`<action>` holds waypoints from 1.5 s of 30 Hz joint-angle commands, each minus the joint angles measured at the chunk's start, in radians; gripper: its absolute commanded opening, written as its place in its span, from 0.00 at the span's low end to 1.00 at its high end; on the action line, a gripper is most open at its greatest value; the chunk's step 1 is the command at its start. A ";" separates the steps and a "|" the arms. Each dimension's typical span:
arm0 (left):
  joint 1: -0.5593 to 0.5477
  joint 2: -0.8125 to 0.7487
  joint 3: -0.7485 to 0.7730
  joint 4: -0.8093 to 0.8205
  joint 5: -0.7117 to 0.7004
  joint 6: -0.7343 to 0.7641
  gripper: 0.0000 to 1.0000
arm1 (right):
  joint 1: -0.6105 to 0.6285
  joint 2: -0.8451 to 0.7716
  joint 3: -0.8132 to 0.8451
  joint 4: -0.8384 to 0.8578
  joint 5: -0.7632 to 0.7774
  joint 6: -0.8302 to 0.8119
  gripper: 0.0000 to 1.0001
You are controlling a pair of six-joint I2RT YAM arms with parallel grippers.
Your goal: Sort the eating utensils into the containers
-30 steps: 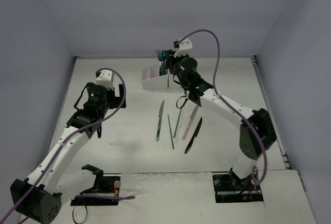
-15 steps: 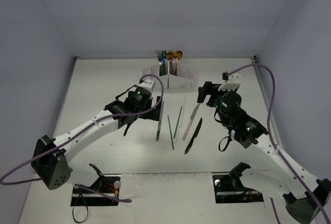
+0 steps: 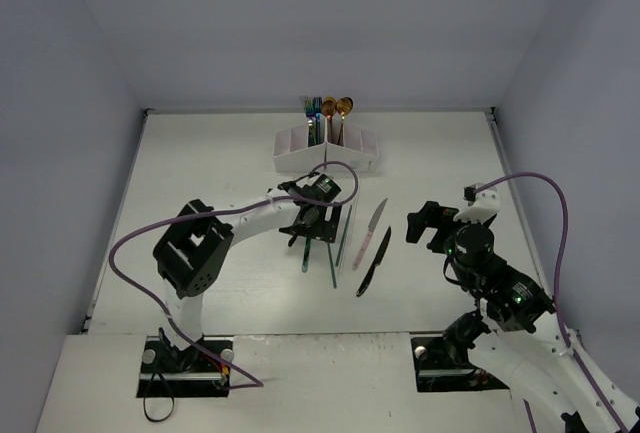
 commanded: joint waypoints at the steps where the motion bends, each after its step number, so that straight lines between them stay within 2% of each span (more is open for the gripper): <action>1: 0.004 0.008 0.069 -0.022 -0.010 -0.022 0.83 | 0.000 0.001 0.024 -0.002 0.028 0.038 1.00; 17: 0.024 0.081 0.075 -0.029 -0.011 -0.023 0.38 | 0.000 0.016 0.018 -0.004 0.047 0.052 1.00; 22: 0.042 0.097 0.089 -0.042 -0.011 -0.019 0.04 | 0.000 0.018 0.018 -0.003 0.049 0.052 1.00; 23: 0.044 0.091 0.090 -0.045 -0.011 -0.017 0.01 | 0.000 0.018 0.018 -0.004 0.047 0.052 1.00; 28: 0.045 -0.012 0.085 -0.042 -0.089 0.005 0.00 | 0.000 0.024 0.020 -0.004 0.045 0.052 1.00; 32: 0.047 -0.161 0.086 0.009 -0.239 0.056 0.00 | 0.001 0.033 0.021 -0.004 0.044 0.052 1.00; 34: 0.060 -0.249 0.068 0.099 -0.293 0.103 0.00 | 0.000 0.033 0.021 -0.004 0.043 0.052 1.00; 39: 0.173 -0.362 0.023 0.374 -0.311 0.201 0.00 | 0.000 0.026 0.023 -0.004 0.041 0.051 1.00; 45: 0.297 -0.284 0.087 0.676 -0.287 0.330 0.00 | 0.001 0.002 0.020 -0.004 0.042 0.051 1.00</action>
